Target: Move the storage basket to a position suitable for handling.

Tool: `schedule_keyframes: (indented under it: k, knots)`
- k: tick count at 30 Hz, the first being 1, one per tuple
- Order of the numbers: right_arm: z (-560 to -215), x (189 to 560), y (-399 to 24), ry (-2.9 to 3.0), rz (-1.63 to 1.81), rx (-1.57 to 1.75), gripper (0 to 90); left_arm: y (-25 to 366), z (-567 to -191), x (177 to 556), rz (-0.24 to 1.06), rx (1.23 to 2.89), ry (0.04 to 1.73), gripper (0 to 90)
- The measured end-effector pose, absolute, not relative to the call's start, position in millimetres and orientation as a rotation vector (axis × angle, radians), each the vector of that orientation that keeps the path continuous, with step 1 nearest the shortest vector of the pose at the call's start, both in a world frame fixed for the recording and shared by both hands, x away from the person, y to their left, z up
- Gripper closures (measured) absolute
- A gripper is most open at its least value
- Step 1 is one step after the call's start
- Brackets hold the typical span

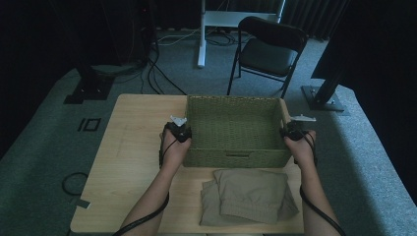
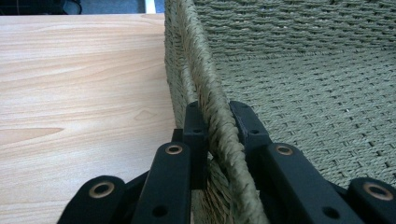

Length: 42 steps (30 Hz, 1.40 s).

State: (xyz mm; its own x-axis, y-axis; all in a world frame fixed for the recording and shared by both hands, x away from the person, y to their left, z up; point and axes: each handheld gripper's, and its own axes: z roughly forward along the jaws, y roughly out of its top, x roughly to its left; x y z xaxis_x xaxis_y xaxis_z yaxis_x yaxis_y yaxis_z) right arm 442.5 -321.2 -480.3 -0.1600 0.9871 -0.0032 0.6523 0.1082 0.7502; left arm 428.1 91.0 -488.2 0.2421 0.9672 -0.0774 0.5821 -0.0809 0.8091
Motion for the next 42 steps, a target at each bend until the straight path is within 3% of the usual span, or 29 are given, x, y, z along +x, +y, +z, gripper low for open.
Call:
schedule_keyframes:
  k: [10,14,20,26,29,39,42]
  knots:
    - [-479.0,442.5,-319.7,1.884,0.82,1.587,79.3,91.6,-487.5,429.2,0.642,1.777,1.421,78.1]
    - [-476.7,441.9,-320.5,1.884,0.843,1.593,75.2,92.8,-486.5,430.6,0.611,1.788,1.402,72.9]
    - [-466.3,439.5,-321.1,1.873,0.9,1.576,62.5,97.5,-480.2,434.2,0.578,1.774,1.379,62.6]
    - [-454.2,435.4,-320.6,1.838,0.981,1.521,46.1,100.5,-467.5,434.9,0.623,1.792,1.308,41.4]
    - [-448.2,432.6,-320.1,1.848,1.032,1.464,42.7,104.8,-456.1,433.2,0.662,1.802,1.272,36.0]
    - [-431.7,415.7,-311.3,1.882,1.157,1.397,20.9,122.5,-427.1,412.1,0.577,1.746,1.163,29.3]
    - [-429.4,408.2,-308.3,1.89,1.167,1.38,19.7,124.9,-422.7,403.3,0.553,1.747,1.118,27.9]
